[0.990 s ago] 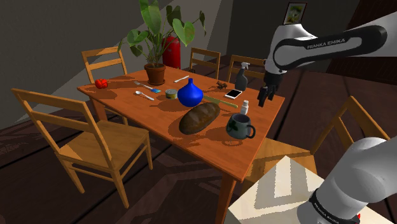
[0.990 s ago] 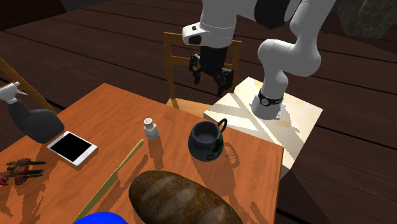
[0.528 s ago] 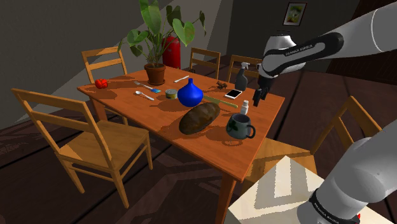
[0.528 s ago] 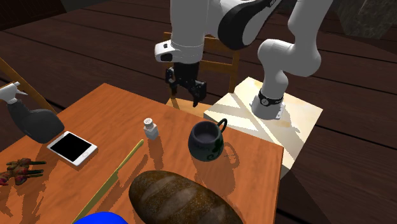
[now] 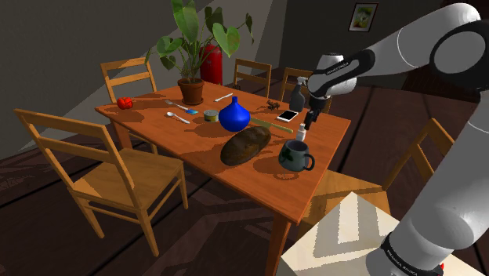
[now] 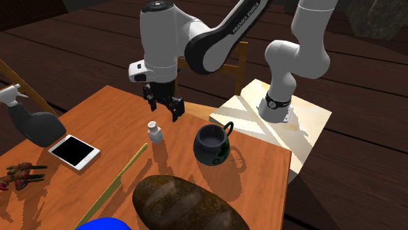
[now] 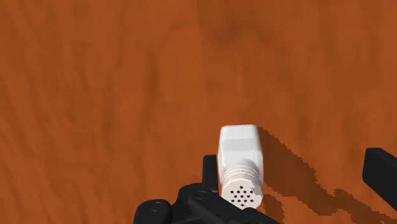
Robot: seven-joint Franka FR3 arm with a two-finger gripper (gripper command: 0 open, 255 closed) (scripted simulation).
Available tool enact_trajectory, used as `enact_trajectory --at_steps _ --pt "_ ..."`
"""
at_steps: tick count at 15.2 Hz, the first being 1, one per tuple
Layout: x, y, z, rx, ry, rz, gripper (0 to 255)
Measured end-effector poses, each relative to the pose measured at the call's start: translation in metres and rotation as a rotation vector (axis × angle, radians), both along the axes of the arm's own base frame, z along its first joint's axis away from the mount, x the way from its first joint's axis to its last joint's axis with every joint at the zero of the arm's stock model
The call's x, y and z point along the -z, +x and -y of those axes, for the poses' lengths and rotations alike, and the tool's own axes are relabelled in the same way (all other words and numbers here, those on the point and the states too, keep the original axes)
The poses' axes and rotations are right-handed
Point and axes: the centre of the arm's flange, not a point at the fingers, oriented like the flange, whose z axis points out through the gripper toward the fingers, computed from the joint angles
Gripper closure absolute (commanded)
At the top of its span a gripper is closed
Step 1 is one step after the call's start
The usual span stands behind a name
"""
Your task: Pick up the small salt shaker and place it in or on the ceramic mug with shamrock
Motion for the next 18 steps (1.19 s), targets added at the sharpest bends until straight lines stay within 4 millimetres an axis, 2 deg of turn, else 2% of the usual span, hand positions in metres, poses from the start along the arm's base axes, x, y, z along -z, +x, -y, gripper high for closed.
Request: enact_trajectory --at_steps 3,10,17,18 --pt "0.019 0.023 0.015 -0.029 -0.003 0.008 0" --pt "0.056 0.032 0.02 -0.035 -0.004 0.01 0" --pt "0.06 0.032 0.019 -0.035 -0.004 0.011 0" --pt "0.06 0.032 0.019 -0.035 -0.004 0.011 255"
